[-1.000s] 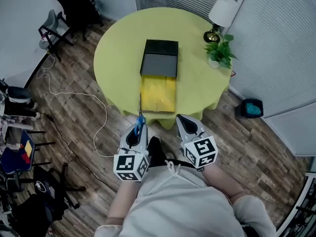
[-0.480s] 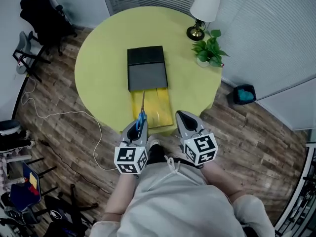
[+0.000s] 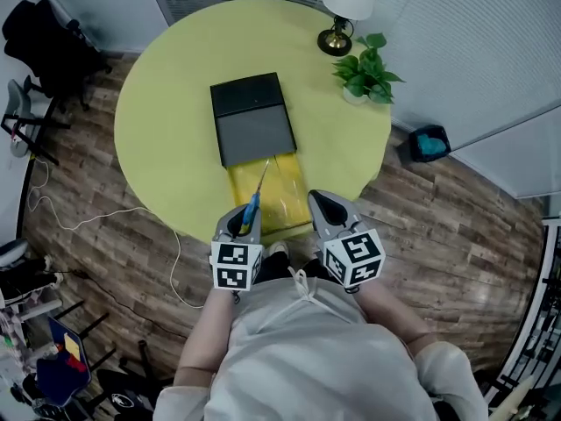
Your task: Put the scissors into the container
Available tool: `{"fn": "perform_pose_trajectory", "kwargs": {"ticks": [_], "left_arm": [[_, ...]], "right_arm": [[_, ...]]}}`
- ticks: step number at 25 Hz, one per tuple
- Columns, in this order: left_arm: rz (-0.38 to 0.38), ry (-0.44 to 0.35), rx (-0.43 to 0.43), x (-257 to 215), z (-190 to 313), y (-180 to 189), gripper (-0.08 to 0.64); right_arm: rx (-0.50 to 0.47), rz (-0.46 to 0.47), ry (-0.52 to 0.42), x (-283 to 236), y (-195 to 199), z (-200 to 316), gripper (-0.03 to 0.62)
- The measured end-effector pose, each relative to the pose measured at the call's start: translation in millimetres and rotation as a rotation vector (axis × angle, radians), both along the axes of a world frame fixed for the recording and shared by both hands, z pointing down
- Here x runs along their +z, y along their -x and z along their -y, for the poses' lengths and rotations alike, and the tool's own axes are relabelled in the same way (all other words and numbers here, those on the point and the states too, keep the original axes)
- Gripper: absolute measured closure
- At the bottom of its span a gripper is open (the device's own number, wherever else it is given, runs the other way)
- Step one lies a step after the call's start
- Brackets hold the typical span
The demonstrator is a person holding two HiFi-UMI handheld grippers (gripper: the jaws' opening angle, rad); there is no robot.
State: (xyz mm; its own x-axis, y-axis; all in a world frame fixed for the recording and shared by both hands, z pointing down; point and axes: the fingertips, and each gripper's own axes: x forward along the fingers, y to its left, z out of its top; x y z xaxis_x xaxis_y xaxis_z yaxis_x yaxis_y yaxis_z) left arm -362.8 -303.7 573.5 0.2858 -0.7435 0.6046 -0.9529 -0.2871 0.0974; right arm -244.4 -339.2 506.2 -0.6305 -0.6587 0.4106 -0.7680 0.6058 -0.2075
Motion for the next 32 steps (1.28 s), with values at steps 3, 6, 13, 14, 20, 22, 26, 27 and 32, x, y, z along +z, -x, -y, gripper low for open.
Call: {"fn": "perform_pose_trajectory", "kwargs": {"ticks": [3, 6, 13, 14, 20, 22, 26, 27, 32], "left_arm": [[0.071, 0.064, 0.080, 21.2, 12.6, -5.4, 0.509], [0.126, 0.149, 0.148, 42.6, 20.6, -10.7, 0.509], [0.242, 0.315, 0.286, 80.6, 20.5, -23.5, 0.509], [0.251, 0.325, 0.302, 83.2, 20.2, -26.3, 0.509], [0.282, 0.400, 0.363, 104.5, 17.2, -33.4, 0.508], [0.293, 0.407, 0.371, 108.5, 16.3, -35.2, 0.509], [0.272, 0.408, 0.361, 110.4, 18.4, -37.9, 0.508], [0.266, 0.407, 0.357, 110.3, 19.0, -37.8, 0.508], [0.216, 0.394, 0.345, 105.7, 19.2, -37.6, 0.497]], "right_arm": [[0.024, -0.003, 0.022, 9.6, -0.7, 7.2, 0.592], [0.051, 0.006, 0.044, 14.9, -1.8, 12.4, 0.592], [0.097, 0.023, 0.104, 26.4, -8.9, 16.5, 0.592], [0.102, 0.023, 0.109, 27.4, -10.0, 17.5, 0.592], [0.118, 0.016, 0.132, 35.5, -14.1, 18.5, 0.592], [0.125, 0.013, 0.139, 37.7, -17.4, 18.5, 0.591], [0.133, 0.008, 0.147, 40.2, -21.1, 21.0, 0.591], [0.132, 0.006, 0.148, 40.5, -20.8, 21.1, 0.591], [0.112, -0.003, 0.153, 40.8, -15.8, 22.3, 0.592]]}}
